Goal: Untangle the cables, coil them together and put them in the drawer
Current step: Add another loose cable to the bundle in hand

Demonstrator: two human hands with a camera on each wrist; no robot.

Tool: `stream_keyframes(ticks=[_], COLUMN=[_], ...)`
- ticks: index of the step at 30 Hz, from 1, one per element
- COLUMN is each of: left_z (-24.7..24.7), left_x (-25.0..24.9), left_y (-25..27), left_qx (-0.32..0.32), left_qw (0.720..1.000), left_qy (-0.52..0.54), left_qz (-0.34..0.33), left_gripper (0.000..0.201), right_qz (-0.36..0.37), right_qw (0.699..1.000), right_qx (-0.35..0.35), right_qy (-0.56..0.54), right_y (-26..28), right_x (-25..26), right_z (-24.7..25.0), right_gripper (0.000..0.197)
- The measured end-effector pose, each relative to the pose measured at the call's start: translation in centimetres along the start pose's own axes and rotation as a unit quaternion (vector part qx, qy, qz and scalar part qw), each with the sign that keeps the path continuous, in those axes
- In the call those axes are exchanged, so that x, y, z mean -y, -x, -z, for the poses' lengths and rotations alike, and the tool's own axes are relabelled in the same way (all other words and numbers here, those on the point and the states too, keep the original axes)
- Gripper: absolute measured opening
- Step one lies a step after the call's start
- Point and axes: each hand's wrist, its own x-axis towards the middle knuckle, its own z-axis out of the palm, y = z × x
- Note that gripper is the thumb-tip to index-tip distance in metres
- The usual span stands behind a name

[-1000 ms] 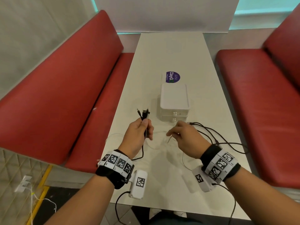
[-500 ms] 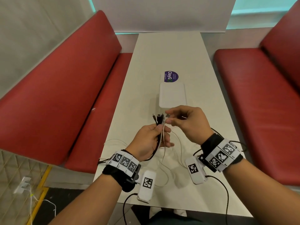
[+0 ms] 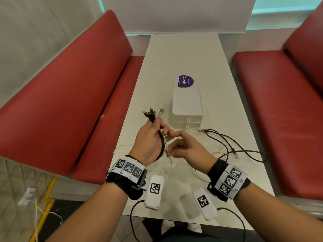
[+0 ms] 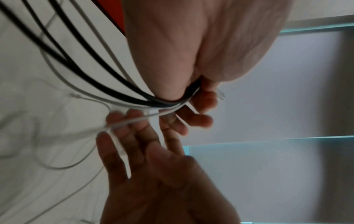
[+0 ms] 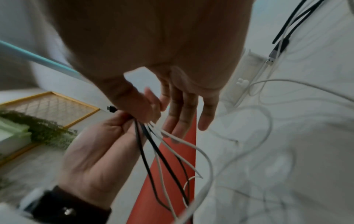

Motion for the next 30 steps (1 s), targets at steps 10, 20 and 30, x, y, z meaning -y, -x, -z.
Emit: stream_keyframes(ticks=[10, 20, 30], left_z=[2.9, 3.6, 8.6], left_x=[-2.6, -0.3, -3.3], left_y=[-0.8, 0.2, -0.9], left_qx=[-0.034, 0.03, -0.176], left_qw=[0.945, 0.814, 0.873], left_qy=[-0.321, -0.578, -0.451], left_qz=[-0.05, -0.047, -0.059], left_gripper=[0.028, 0.027, 0.039], right_qz=[-0.036, 0.049, -0.074], right_qw=[0.968, 0.929, 0.986], right_qx=[0.012, -0.126, -0.056], right_qy=[0.248, 0.344, 0.138], right_y=[0.3, -0.4, 0.0], right_x=[1.2, 1.3, 2.9], right_z=[2.6, 3.4, 4.5], right_gripper=[0.025, 0.026, 0.018])
